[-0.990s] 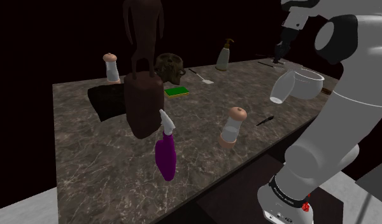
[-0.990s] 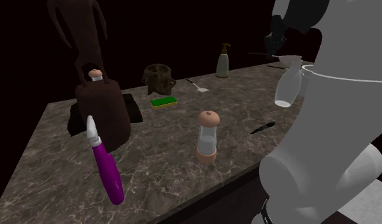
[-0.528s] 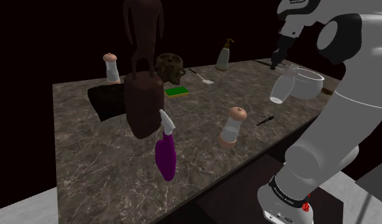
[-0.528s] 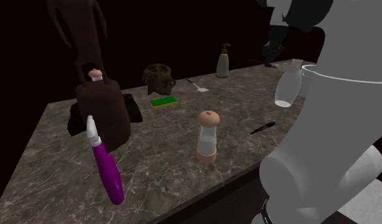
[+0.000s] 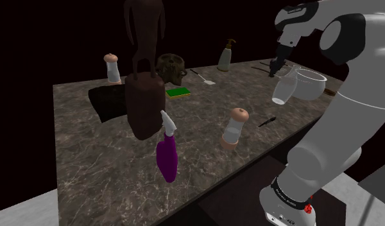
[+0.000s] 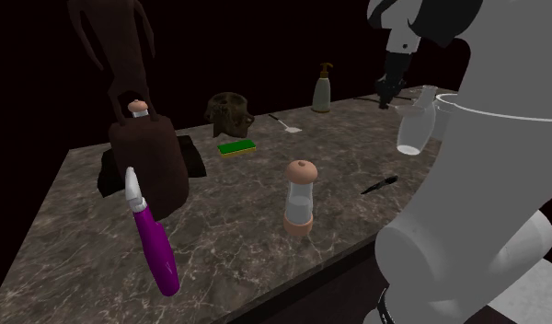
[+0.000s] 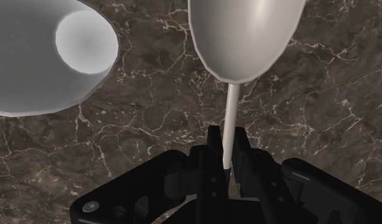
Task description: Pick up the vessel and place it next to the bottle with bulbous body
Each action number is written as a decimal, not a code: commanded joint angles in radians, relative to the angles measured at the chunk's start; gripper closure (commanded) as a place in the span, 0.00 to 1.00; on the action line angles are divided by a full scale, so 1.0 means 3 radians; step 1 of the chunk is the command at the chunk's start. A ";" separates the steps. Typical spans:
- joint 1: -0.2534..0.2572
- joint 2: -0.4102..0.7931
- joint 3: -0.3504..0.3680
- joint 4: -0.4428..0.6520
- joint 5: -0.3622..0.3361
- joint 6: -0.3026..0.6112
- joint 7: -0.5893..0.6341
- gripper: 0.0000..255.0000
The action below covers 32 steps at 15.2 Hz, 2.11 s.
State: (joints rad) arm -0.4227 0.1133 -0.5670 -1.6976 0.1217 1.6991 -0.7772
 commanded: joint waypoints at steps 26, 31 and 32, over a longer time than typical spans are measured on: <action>-0.0028 0.0306 0.0043 -0.0878 0.0223 0.1124 -0.0210 1.00; -0.0049 0.0432 0.0069 -0.0982 0.0315 0.1330 -0.0281 1.00; -0.0049 0.0432 0.0069 -0.0982 0.0315 0.1330 -0.0281 1.00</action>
State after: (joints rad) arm -0.4359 0.2367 -0.5472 -1.9884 0.2116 2.0889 -0.8573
